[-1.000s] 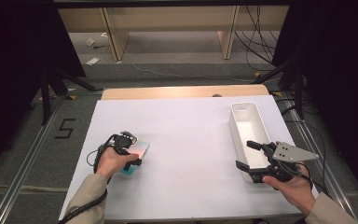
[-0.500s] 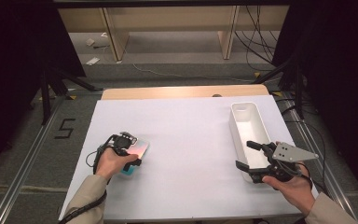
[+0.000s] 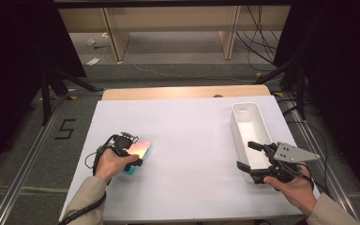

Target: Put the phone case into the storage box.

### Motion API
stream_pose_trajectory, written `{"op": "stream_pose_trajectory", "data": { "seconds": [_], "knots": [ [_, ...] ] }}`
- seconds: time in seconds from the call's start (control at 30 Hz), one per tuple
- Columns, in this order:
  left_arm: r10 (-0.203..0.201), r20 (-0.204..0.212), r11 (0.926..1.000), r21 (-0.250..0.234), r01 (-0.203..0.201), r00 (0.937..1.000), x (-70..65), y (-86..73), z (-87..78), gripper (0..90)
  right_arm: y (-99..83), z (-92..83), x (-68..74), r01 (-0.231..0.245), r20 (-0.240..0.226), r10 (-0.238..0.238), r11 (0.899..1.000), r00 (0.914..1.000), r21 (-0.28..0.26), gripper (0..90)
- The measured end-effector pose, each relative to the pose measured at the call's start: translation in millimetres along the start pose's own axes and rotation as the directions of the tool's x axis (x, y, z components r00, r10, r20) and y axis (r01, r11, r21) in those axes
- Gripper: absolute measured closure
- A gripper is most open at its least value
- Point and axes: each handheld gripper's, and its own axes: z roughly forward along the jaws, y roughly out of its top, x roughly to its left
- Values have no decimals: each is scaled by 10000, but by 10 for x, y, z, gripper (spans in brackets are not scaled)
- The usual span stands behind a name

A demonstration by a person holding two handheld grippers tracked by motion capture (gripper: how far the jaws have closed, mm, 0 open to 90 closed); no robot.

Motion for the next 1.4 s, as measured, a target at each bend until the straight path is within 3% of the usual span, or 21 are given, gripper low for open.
{"op": "stream_pose_trajectory", "data": {
  "seconds": [0.23,0.5,0.73,0.87,0.9,1.0,1.07,1.4],
  "knots": [
    [121,-12,9971,-757,-121,9999,-42,20,-96,171,8,-9,-3,5,59,-4,10000,10000,-79,205],
    [140,68,9845,-1749,-126,9999,-101,50,-185,171,11,8,-2,-29,144,31,9999,9999,-99,203],
    [251,-22,9642,-2640,-248,9997,-155,72,-268,171,21,37,-21,-39,269,41,10000,9996,-46,202],
    [322,-79,9587,-2826,-332,9994,-177,73,-285,171,39,44,-30,-28,371,31,10000,9993,-76,202],
    [321,-46,9529,-3016,-320,9995,-208,73,-287,171,47,47,-33,-64,458,68,9999,9989,-104,202],
    [393,-94,9472,-3181,-403,9992,-244,79,-298,171,62,54,-40,-118,501,126,9998,9987,-157,200],
    [482,-94,9365,-3472,-485,9988,-313,93,-330,171,85,70,-54,-164,606,177,9996,9980,-215,198],
    [1013,-65,9146,-3929,-957,9948,-532,127,-362,171,192,194,-78,-241,757,263,9993,9968,-301,196]
  ]
}}
